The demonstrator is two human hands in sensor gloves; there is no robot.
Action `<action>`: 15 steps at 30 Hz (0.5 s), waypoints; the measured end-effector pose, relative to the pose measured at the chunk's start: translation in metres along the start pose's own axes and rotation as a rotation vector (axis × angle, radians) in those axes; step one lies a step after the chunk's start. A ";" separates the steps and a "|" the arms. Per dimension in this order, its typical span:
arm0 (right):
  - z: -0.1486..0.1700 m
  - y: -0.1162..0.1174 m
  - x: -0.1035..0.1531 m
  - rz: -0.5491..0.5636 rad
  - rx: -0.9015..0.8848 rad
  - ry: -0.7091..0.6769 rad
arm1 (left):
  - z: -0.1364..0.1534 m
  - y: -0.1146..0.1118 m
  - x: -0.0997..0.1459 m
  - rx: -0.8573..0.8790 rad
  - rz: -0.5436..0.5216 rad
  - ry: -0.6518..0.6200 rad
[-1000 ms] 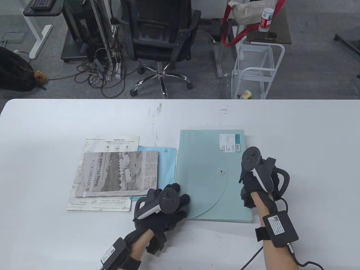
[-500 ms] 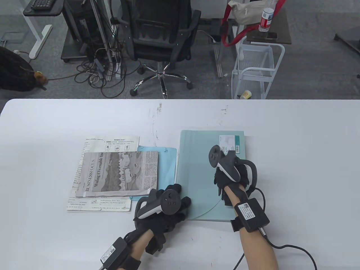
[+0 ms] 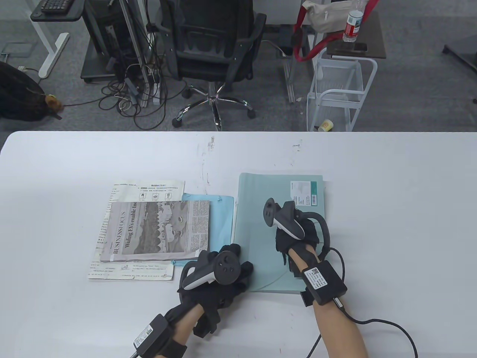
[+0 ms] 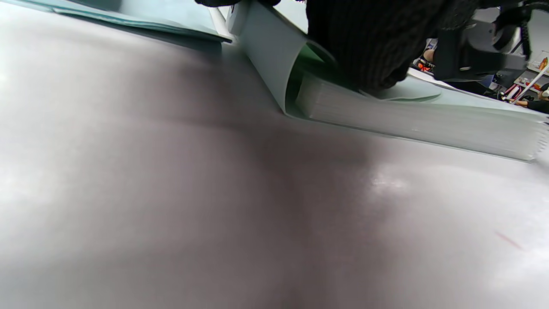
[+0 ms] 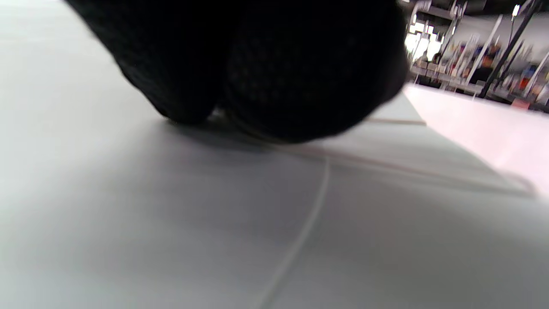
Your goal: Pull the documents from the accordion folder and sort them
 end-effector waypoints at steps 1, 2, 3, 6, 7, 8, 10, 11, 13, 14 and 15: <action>0.003 0.001 -0.001 -0.035 -0.030 0.007 | 0.000 0.000 0.000 0.001 0.000 0.000; 0.008 -0.001 -0.002 -0.092 -0.057 0.020 | 0.000 0.000 0.000 -0.002 -0.001 -0.001; 0.014 -0.002 -0.002 -0.108 -0.107 0.033 | 0.000 0.000 0.000 0.001 -0.005 -0.003; 0.037 -0.013 0.004 -0.022 -0.222 0.069 | 0.001 0.000 0.001 0.005 -0.015 -0.004; 0.044 -0.016 0.008 0.026 -0.266 0.081 | 0.002 0.000 0.001 0.005 -0.016 -0.005; 0.052 -0.019 0.015 0.065 -0.310 0.101 | 0.002 0.000 0.001 0.008 -0.016 -0.006; 0.066 -0.023 0.034 0.106 -0.346 0.126 | 0.002 0.000 0.001 0.005 -0.016 -0.004; 0.072 -0.024 0.046 0.154 -0.343 0.130 | 0.002 0.001 0.002 0.008 -0.015 -0.005; 0.078 -0.024 0.063 0.225 -0.315 0.120 | 0.001 0.002 0.002 0.019 -0.008 -0.003; 0.079 -0.022 0.070 0.264 -0.309 0.114 | 0.001 0.003 0.002 0.024 -0.007 -0.002; 0.079 -0.020 0.076 0.285 -0.301 0.102 | 0.001 0.003 0.002 0.023 -0.008 -0.001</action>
Point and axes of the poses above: the tracker on the back of each hand, its own z axis roughly to the little-finger side, its own x axis roughly from the fingertips to the wrist, y = z × x, the point moved 2 cm from there along -x, roughly from the wrist to the fingertips, and after that the axes turned 2 degrees about z, right-handed, at the moved point
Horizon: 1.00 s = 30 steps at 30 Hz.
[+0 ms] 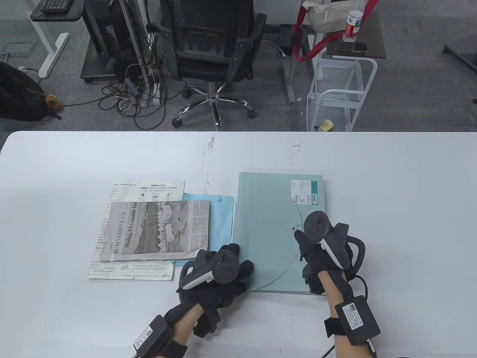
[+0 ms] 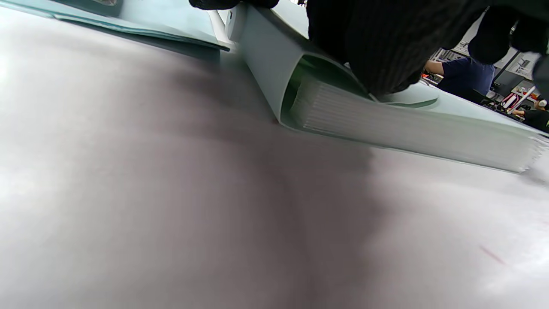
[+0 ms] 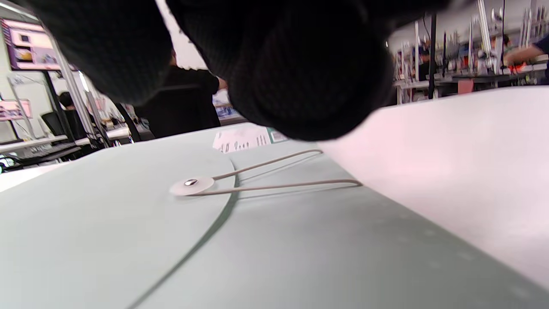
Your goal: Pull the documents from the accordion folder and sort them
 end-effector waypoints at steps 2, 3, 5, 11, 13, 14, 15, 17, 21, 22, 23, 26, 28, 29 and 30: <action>0.000 0.003 0.011 0.047 -0.011 -0.035 | 0.000 0.001 0.001 -0.004 -0.005 0.006; -0.001 0.006 0.015 0.069 -0.027 -0.069 | 0.002 0.002 0.001 -0.005 -0.009 0.006; -0.004 0.010 0.021 0.067 -0.026 -0.115 | 0.005 0.000 0.001 0.003 0.000 -0.002; -0.012 0.024 0.032 0.011 0.069 -0.156 | -0.001 0.007 0.012 0.004 -0.105 -0.017; -0.013 0.028 0.033 -0.031 0.082 -0.161 | -0.004 0.010 0.015 -0.023 -0.137 -0.012; -0.014 0.030 0.034 -0.034 0.087 -0.165 | -0.005 0.013 0.018 -0.035 -0.158 -0.006; -0.015 0.031 0.034 -0.028 0.091 -0.172 | -0.005 0.015 0.021 -0.037 -0.175 -0.007; -0.017 0.031 0.035 -0.026 0.106 -0.179 | -0.002 0.023 0.028 -0.034 -0.203 -0.022; -0.020 0.030 0.038 -0.039 0.113 -0.189 | 0.012 0.036 0.044 -0.043 -0.332 -0.014; -0.021 0.031 0.038 -0.046 0.119 -0.191 | 0.015 0.038 0.046 -0.046 -0.353 -0.005; -0.022 0.031 0.039 -0.054 0.123 -0.193 | 0.019 0.040 0.048 -0.051 -0.369 0.008; -0.023 0.033 0.040 -0.073 0.131 -0.196 | 0.036 0.043 0.049 -0.060 -0.367 0.077; -0.023 0.032 0.040 -0.076 0.132 -0.198 | 0.046 0.042 0.049 -0.053 -0.363 0.104; -0.023 0.032 0.040 -0.079 0.134 -0.198 | 0.049 0.042 0.048 -0.051 -0.360 0.114; -0.023 0.032 0.040 -0.085 0.135 -0.195 | 0.054 0.041 0.048 -0.047 -0.350 0.128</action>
Point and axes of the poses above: the tracker on the back of each hand, its own z axis roughly to the little-finger side, its own x axis roughly from the fingertips to the wrist, y = z × x, the point moved 2 cm from there along -x, roughly from the wrist to the fingertips, and after that the axes turned 2 degrees about z, right-handed, at the moved point
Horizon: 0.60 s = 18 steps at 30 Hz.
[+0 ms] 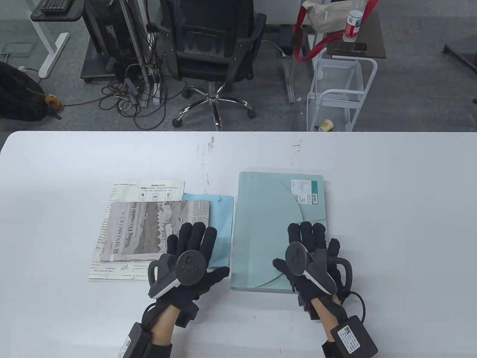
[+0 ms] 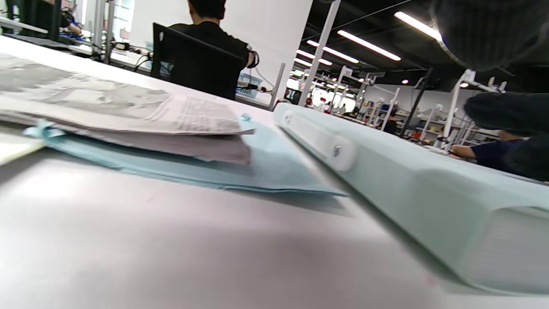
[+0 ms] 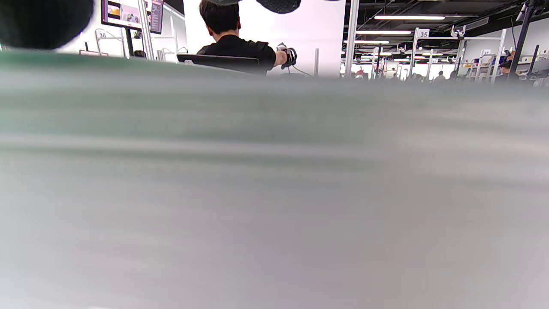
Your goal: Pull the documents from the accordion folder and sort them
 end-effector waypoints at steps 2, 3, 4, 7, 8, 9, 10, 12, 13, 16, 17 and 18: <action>0.000 0.000 0.000 -0.004 -0.001 0.000 | 0.005 -0.002 -0.002 0.001 0.016 0.014; 0.000 0.000 0.000 -0.009 0.001 0.001 | 0.006 -0.003 -0.002 0.001 0.027 0.020; 0.000 0.000 0.000 -0.011 0.002 0.002 | 0.007 -0.003 -0.003 -0.001 0.030 0.022; 0.001 -0.001 0.000 -0.013 0.002 0.005 | 0.007 -0.004 -0.004 0.003 0.036 0.025; 0.001 -0.001 0.001 -0.013 -0.001 0.006 | 0.006 -0.004 -0.004 0.004 0.036 0.025; 0.001 -0.001 0.000 -0.016 -0.003 0.007 | 0.006 -0.004 -0.004 0.004 0.039 0.026; 0.002 -0.001 0.000 -0.017 -0.003 0.010 | 0.006 -0.004 -0.004 0.002 0.041 0.029; 0.002 -0.001 0.000 -0.016 -0.003 0.013 | 0.006 -0.003 -0.004 0.006 0.045 0.032; 0.003 -0.002 0.000 -0.016 -0.007 0.015 | 0.006 -0.003 -0.005 0.011 0.045 0.032; 0.004 -0.003 0.000 -0.014 -0.011 0.018 | 0.006 -0.003 -0.004 0.012 0.045 0.034; 0.004 -0.002 0.000 -0.015 -0.012 0.017 | 0.006 -0.003 -0.004 0.011 0.044 0.035; 0.004 -0.002 0.000 -0.017 -0.011 0.015 | 0.006 -0.003 -0.004 0.014 0.044 0.036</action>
Point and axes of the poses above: the tracker on the back of each hand, its own z axis roughly to the little-finger side, its own x axis roughly from the fingertips to the wrist, y = z × x, the point moved 2 cm from there along -x, roughly from the wrist to the fingertips, and after that the axes turned 2 degrees about z, right-handed, at the moved point
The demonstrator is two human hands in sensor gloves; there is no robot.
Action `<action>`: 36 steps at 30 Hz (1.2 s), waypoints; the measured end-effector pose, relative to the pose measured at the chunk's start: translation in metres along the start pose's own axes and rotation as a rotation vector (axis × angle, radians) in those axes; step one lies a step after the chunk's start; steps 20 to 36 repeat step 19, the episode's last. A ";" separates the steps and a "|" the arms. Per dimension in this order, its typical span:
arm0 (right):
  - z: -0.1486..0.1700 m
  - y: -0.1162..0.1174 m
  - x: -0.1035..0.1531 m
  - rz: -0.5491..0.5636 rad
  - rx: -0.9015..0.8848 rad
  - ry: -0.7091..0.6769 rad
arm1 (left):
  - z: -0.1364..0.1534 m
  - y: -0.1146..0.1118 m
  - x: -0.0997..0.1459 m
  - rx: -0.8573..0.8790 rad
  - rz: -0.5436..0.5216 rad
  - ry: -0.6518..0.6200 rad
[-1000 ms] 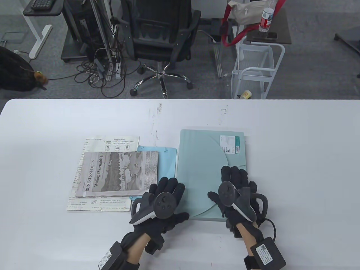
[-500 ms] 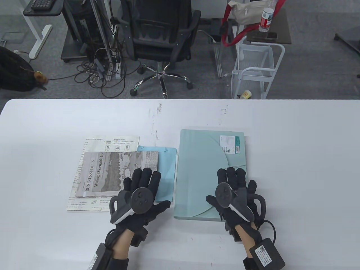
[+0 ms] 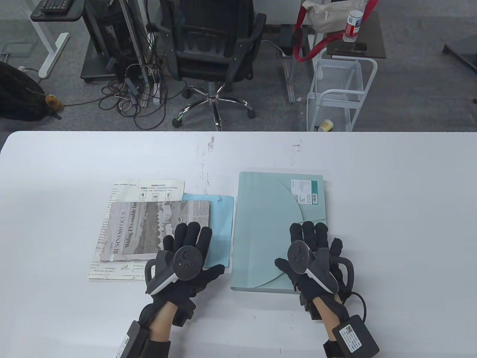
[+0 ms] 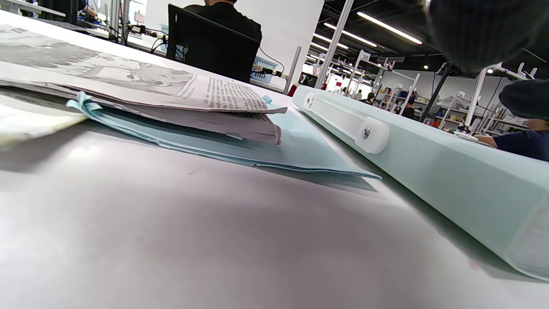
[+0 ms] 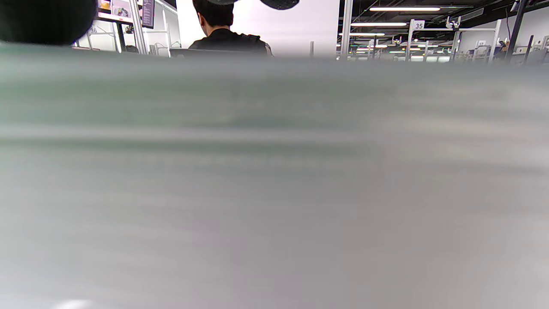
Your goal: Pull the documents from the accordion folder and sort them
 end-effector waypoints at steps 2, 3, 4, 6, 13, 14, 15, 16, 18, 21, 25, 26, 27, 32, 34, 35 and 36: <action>0.000 0.000 0.000 -0.005 0.000 -0.001 | 0.000 0.000 0.000 0.003 0.000 0.001; 0.000 0.000 0.000 -0.006 -0.002 -0.004 | 0.001 0.000 0.000 0.002 -0.001 0.004; -0.001 0.000 0.000 -0.008 -0.003 -0.006 | 0.001 0.000 0.000 0.002 -0.002 0.006; -0.001 0.001 0.000 -0.011 -0.006 -0.009 | 0.003 0.000 0.000 0.008 0.002 0.011; -0.001 0.004 0.000 -0.029 -0.021 -0.013 | 0.006 -0.001 -0.001 0.006 0.015 0.028; 0.000 0.004 -0.001 -0.031 -0.025 -0.013 | 0.005 -0.001 -0.001 0.005 0.016 0.031; 0.000 0.004 -0.001 -0.037 -0.029 -0.013 | 0.006 -0.001 -0.001 0.004 0.018 0.033; 0.000 0.005 -0.001 -0.041 -0.033 -0.013 | 0.006 -0.002 -0.002 0.004 0.023 0.036; 0.000 0.005 -0.001 -0.045 -0.040 -0.014 | 0.006 -0.002 -0.002 0.004 0.027 0.039; 0.001 0.005 -0.001 -0.045 -0.043 -0.014 | 0.006 -0.002 -0.002 0.003 0.030 0.041; 0.001 0.005 -0.001 -0.045 -0.043 -0.014 | 0.006 -0.002 -0.002 0.003 0.030 0.041; 0.001 0.005 -0.001 -0.045 -0.043 -0.014 | 0.006 -0.002 -0.002 0.003 0.030 0.041; 0.001 0.005 -0.001 -0.045 -0.043 -0.014 | 0.006 -0.002 -0.002 0.003 0.030 0.041; 0.001 0.005 -0.001 -0.045 -0.043 -0.014 | 0.006 -0.002 -0.002 0.003 0.030 0.041; 0.001 0.005 -0.001 -0.045 -0.043 -0.014 | 0.006 -0.002 -0.002 0.003 0.030 0.041; 0.001 0.005 -0.001 -0.045 -0.043 -0.014 | 0.006 -0.002 -0.002 0.003 0.030 0.041; 0.001 0.005 -0.001 -0.045 -0.043 -0.014 | 0.006 -0.002 -0.002 0.003 0.030 0.041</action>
Point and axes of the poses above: the tracker on the back of each hand, its own z axis roughly to the little-finger side, its own x axis roughly from the fingertips to the wrist, y = z × x, the point moved 2 cm from there along -x, roughly from the wrist to the fingertips, and after that the axes turned 2 degrees about z, right-handed, at the moved point
